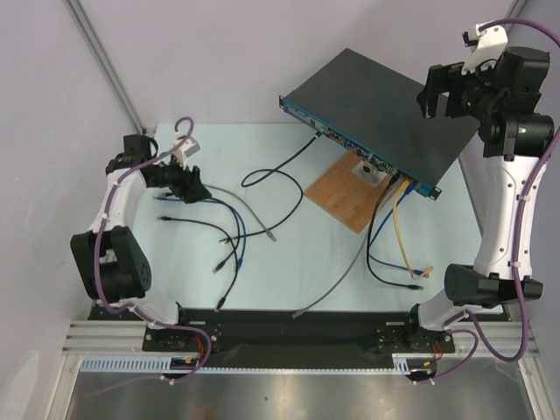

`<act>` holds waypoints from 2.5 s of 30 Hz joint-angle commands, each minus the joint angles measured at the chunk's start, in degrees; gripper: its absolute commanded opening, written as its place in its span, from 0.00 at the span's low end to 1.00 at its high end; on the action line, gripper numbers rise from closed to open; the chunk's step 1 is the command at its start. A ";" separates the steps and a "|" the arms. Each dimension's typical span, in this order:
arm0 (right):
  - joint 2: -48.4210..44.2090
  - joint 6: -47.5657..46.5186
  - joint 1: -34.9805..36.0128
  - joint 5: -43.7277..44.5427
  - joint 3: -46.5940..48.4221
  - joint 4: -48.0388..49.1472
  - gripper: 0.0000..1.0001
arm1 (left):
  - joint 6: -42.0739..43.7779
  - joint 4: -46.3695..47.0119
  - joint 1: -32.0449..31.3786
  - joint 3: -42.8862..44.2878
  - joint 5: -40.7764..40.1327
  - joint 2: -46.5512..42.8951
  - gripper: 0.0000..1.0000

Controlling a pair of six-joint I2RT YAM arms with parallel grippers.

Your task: Insert the plug into the switch port

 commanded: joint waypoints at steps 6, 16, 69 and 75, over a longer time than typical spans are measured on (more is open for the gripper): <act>-3.47 -0.93 0.34 0.82 -0.48 -0.33 1.00 | 56.71 -25.37 -9.68 -1.75 0.99 -4.96 0.75; -5.14 -0.50 0.34 -0.41 -3.12 -0.42 1.00 | 76.51 -18.36 -24.52 -7.38 -7.37 -4.00 0.68; -13.48 1.52 -0.54 -7.51 -13.84 4.94 1.00 | 29.72 -34.16 -33.15 38.74 -6.14 12.79 0.00; -15.33 16.71 -3.26 -19.97 -17.18 10.47 1.00 | -11.76 -21.39 -34.38 40.53 -12.72 3.84 0.00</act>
